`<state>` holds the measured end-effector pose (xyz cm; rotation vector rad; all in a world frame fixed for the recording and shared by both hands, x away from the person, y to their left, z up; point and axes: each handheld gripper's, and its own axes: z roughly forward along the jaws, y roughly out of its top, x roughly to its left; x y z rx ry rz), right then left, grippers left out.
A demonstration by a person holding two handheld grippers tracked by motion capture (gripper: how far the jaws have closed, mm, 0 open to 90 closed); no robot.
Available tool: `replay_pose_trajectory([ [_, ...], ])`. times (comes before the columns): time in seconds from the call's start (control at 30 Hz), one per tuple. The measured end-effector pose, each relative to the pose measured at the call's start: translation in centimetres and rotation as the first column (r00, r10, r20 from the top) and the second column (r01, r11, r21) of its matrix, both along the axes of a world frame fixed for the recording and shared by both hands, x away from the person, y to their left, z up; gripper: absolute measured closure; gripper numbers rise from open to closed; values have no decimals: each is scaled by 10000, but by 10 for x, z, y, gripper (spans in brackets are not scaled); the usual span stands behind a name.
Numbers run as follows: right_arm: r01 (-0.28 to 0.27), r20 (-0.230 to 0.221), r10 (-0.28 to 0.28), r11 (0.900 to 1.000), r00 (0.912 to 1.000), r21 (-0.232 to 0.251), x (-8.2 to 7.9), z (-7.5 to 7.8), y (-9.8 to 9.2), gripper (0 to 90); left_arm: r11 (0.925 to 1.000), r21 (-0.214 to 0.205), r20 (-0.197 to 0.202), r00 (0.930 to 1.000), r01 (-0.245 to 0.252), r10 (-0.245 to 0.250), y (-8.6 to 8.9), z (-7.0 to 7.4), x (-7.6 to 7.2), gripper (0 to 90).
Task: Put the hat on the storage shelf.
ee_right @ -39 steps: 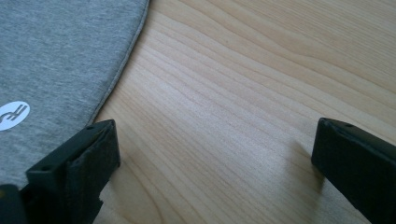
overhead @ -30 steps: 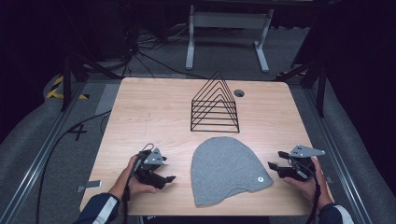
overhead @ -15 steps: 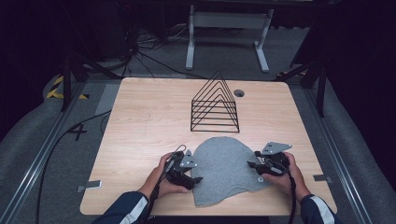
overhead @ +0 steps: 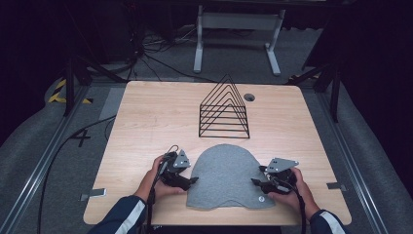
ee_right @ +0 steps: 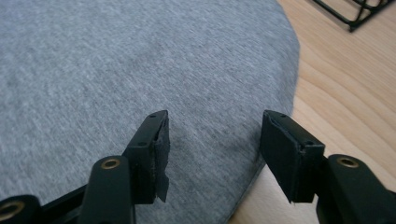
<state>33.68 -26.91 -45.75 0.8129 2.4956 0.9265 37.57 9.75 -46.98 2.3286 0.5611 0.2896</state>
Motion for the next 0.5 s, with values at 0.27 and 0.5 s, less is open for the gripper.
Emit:
replay_pose_trajectory([
  [0.27,-284,-173,284,9996,9994,25,-5,0,8,390,9998,23,-68,9998,-208,208,7,1,3,234],
  [0.5,274,-58,-273,9995,9996,174,7,7,2,374,9982,-574,-406,9991,-145,122,3,6,15,244],
])
